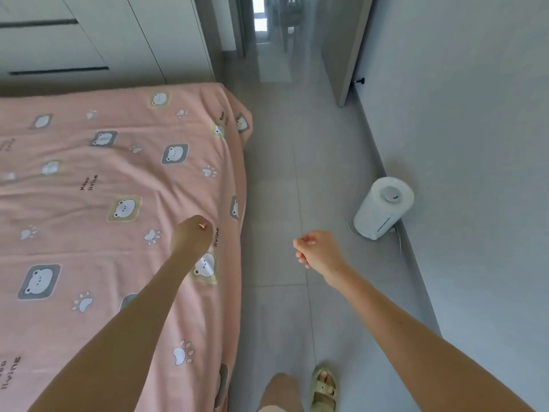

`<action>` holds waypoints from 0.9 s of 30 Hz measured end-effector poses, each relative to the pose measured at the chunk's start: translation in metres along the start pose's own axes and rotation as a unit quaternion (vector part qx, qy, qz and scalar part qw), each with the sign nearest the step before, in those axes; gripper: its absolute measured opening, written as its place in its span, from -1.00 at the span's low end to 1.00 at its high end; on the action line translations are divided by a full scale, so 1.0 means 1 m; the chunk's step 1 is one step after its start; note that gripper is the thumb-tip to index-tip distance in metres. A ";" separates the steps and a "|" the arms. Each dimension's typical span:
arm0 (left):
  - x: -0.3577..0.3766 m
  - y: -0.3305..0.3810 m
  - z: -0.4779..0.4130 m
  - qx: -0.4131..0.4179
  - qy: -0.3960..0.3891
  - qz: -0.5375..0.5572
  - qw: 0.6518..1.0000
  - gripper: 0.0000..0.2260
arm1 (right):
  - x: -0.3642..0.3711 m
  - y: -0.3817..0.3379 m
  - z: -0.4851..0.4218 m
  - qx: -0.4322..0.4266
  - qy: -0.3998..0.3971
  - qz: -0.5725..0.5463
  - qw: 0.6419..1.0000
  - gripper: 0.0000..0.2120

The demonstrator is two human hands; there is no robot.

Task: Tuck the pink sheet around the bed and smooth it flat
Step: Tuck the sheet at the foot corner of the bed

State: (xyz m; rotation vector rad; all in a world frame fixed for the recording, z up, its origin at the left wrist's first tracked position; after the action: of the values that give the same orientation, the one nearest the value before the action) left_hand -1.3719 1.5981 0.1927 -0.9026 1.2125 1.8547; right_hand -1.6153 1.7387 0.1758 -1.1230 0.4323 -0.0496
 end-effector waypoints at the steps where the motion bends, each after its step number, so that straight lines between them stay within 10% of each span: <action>1: -0.010 0.018 -0.026 -0.006 0.018 0.008 1.000 -0.81 | -0.003 -0.018 -0.036 -0.010 -0.005 0.009 1.000 -0.85; 27: -0.020 0.343 -0.621 -0.004 0.020 -0.070 0.997 -0.77 | 0.039 -0.240 -0.706 -0.062 -0.056 0.124 0.989 -0.80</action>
State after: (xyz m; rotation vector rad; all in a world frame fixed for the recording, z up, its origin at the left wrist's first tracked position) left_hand -1.5567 0.9137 0.1637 -1.0070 1.1367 1.7392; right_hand -1.7912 1.0152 0.1218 -1.1791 0.4767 0.2604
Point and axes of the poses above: each hand's wrist, its own z-axis away from the middle knuckle, its own x-axis out of the palm, y = z × x, the point moved 8 cm from there along -z, towards the middle knuckle, and after that the axes turned 11 degrees about -x, right-handed, at the moved point
